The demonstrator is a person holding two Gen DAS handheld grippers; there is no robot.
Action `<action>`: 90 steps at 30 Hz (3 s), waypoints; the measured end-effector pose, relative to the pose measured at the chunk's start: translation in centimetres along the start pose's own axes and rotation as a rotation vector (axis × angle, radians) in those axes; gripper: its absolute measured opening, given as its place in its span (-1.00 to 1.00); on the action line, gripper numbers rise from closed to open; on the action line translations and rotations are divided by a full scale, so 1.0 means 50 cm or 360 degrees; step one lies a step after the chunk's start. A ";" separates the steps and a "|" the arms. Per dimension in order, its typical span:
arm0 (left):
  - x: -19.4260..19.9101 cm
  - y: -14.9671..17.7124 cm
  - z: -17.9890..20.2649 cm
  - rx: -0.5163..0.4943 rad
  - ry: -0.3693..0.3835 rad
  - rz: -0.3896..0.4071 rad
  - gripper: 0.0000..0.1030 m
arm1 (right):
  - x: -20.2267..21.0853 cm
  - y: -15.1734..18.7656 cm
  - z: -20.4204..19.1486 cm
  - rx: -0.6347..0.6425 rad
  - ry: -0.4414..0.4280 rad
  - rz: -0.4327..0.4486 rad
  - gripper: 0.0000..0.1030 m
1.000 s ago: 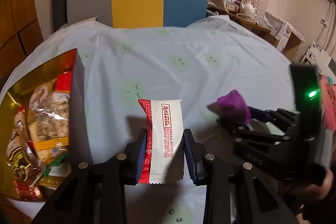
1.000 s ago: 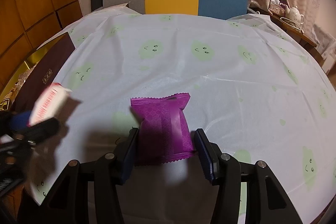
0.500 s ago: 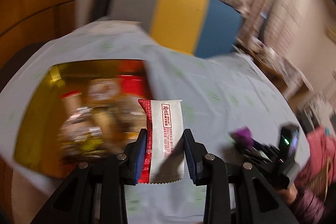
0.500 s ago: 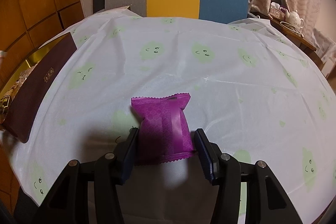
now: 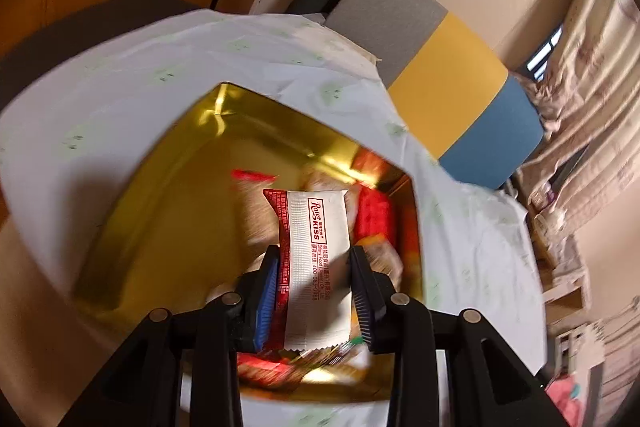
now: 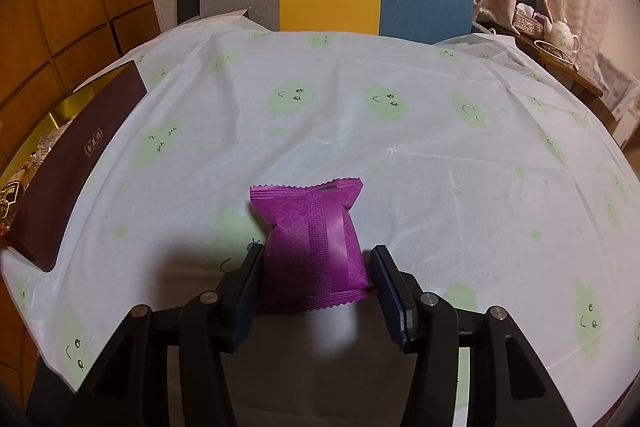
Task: Organize snacks
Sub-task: 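Carry the red-and-white packet into the tin and open the left tool, then carry the purple packet into the tin and open the right tool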
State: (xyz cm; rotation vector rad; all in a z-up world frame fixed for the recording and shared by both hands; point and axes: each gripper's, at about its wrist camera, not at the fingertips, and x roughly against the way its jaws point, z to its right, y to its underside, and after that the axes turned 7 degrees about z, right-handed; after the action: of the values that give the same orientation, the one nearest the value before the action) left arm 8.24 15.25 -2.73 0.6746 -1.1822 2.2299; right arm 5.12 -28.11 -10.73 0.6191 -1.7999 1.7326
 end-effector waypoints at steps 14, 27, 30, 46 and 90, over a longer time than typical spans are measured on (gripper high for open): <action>-0.215 -0.011 0.018 0.0049 -0.0182 -0.0240 -0.15 | -0.005 -0.003 -0.004 0.0006 0.0004 -0.0012 0.05; -0.126 0.014 0.073 -0.0363 -0.0347 -0.0041 -0.15 | -0.007 -0.001 -0.005 0.0005 0.0017 -0.0014 0.04; -0.094 0.028 0.093 -0.0464 -0.0339 0.0016 -0.15 | -0.007 -0.001 -0.006 0.0004 0.0028 -0.0023 0.04; 0.006 0.078 0.089 -0.0532 -0.0308 0.0096 -0.15 | 0.003 -0.001 -0.016 0.0018 0.0052 -0.0085 0.03; 0.054 0.070 -0.036 -0.0386 -0.0467 0.0147 -0.15 | 0.050 -0.158 -0.509 0.0619 -0.0806 -0.0139 0.01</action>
State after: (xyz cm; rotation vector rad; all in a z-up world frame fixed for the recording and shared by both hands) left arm 3.66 15.64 -3.96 0.8818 -1.6265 2.0604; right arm 10.58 -3.07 -3.00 1.3805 -1.7112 2.0068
